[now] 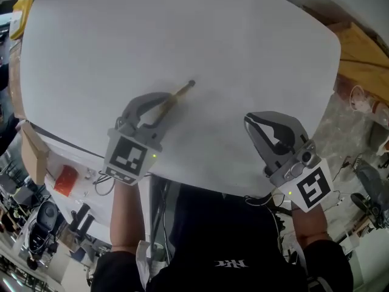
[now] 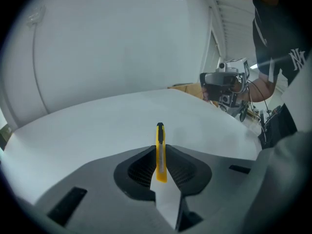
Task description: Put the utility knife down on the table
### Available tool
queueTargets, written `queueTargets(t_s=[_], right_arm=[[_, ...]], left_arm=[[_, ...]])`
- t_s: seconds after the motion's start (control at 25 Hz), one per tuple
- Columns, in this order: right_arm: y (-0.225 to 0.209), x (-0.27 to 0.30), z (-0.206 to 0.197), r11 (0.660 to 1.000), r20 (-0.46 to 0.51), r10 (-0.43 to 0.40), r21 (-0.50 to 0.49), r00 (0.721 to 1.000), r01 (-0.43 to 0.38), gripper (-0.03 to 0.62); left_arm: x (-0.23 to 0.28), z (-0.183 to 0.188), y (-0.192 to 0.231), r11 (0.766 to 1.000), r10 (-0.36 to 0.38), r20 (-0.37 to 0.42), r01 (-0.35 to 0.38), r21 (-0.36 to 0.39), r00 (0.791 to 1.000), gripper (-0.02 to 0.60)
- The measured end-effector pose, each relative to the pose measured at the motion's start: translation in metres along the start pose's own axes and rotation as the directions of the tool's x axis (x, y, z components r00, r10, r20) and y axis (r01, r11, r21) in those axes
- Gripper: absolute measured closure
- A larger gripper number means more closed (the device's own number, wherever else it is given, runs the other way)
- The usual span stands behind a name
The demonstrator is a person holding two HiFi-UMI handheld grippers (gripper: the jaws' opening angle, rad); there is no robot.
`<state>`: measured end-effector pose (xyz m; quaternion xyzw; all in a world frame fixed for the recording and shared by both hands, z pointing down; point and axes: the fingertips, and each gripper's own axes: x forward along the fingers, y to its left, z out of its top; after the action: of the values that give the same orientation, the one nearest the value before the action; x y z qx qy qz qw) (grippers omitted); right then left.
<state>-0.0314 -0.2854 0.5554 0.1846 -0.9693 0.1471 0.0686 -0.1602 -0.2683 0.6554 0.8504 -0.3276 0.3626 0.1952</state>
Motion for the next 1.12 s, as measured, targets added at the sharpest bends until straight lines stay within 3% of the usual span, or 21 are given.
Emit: queueTargets(t_s=[0.48, 1.12], right_arm=[[0.0, 0.001, -0.033, 0.999, -0.033, -0.019, 0.026, 0.999, 0.019, 0.589], [0.003, -0.006, -0.028, 0.999, -0.01, -0.031, 0.028, 0.999, 0.031, 0.589]], left_arm=[[0.016, -0.03, -0.006, 1.0, -0.003, -0.125, 0.006, 0.024, 0.992, 0.523], [0.015, -0.032, -0.007, 0.994, 0.06, -0.174, -0.042, 0.104, 0.983, 0.523]])
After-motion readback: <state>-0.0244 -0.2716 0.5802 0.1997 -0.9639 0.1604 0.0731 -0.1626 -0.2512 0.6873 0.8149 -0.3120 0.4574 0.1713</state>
